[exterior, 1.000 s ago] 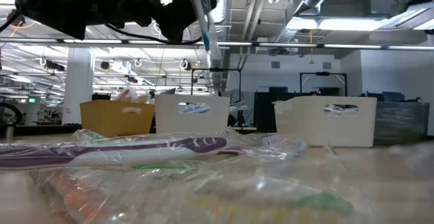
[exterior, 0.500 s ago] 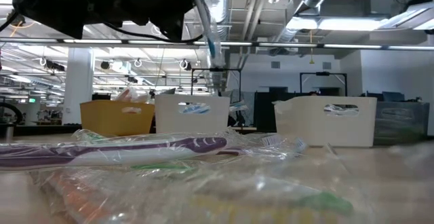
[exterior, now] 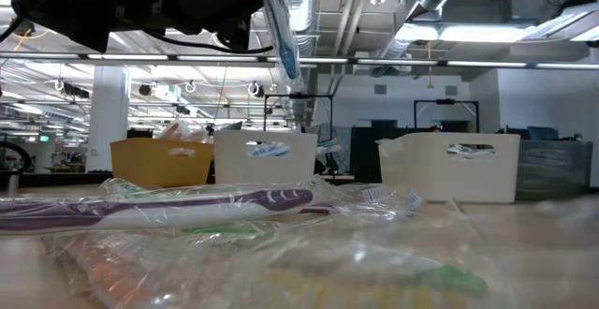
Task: Pick & Place Toothbrushes
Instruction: Put the right blue toothbrush into the left white bin
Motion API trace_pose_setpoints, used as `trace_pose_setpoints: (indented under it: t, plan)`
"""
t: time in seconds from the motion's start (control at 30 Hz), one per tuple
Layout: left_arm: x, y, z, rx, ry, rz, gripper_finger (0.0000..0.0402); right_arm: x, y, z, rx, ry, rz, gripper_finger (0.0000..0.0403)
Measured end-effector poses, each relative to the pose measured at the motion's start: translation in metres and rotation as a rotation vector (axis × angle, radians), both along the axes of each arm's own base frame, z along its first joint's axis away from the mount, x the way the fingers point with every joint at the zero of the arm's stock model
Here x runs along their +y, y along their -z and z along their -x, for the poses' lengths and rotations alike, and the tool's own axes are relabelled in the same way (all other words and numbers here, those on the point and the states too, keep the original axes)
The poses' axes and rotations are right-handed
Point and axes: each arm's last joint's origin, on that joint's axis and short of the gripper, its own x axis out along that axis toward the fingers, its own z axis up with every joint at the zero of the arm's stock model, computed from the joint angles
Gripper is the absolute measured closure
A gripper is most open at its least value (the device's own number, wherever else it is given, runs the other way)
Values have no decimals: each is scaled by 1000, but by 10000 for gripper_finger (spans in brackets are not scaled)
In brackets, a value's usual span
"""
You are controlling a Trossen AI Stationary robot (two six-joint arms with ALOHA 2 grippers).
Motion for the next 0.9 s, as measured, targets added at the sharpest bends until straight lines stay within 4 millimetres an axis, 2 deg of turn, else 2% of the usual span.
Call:
trace_pose_setpoints:
  t: [0.13,0.33,0.43,0.53,0.67,0.9]
  plan:
    - [0,0,0,4,0,-1,391,7,-7,10,25,-14,-32,163]
    - [0,1,0,17,-7,5,391,12,-21,38,136,-13,-79,159]
    - [3,4,0,67,-129,77,391,14,-32,55,157,76,-151,159]
    - [7,4,3,120,-223,51,391,20,-36,72,176,164,-147,159]
    - [12,-14,10,186,-325,19,391,33,-33,91,190,262,-106,159]
    - [37,-69,22,299,-472,-37,390,52,-22,108,201,332,-50,159]
